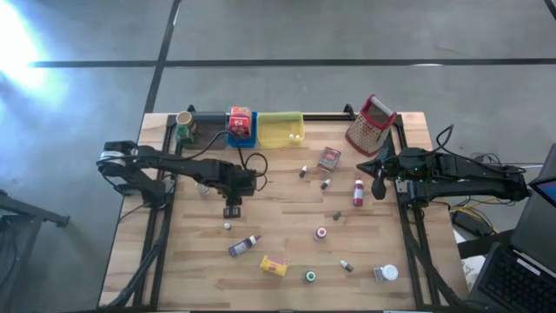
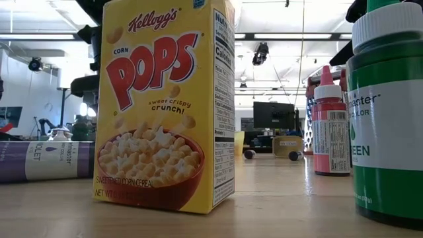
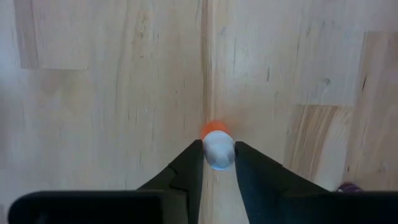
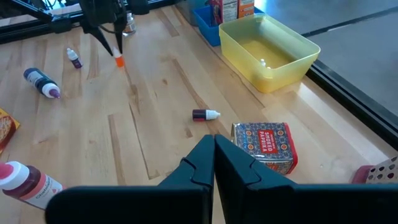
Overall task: Pick & Place Kitchen Items
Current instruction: Put the orange food coloring bottle into the yellow bin
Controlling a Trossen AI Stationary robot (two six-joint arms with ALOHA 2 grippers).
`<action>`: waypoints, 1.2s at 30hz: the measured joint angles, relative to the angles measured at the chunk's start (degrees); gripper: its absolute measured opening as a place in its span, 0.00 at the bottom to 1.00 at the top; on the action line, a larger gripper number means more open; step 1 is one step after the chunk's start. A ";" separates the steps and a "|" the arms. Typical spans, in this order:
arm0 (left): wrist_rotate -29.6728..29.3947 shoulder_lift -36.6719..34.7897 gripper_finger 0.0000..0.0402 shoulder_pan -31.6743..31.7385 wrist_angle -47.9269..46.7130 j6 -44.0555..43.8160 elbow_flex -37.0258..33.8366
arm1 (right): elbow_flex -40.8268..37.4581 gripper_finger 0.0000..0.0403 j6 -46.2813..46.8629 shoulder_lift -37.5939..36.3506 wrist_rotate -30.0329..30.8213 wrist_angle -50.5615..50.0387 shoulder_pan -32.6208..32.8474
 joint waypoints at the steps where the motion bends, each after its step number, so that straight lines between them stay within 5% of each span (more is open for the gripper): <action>1: 0.00 -0.02 0.22 0.01 0.02 0.09 -0.06 | 0.00 0.02 0.00 0.00 0.01 0.01 0.00; 22: -0.34 -0.02 0.22 0.06 -3.67 0.97 4.22 | 0.00 0.02 0.00 0.00 0.01 0.00 0.02; 29: -2.47 -0.02 0.22 1.55 -6.59 -0.28 13.24 | 0.00 0.02 0.00 0.04 0.00 0.01 0.02; 36: -7.90 0.89 0.22 6.83 -10.51 0.26 29.90 | 0.00 0.02 0.00 0.04 0.01 -0.01 0.02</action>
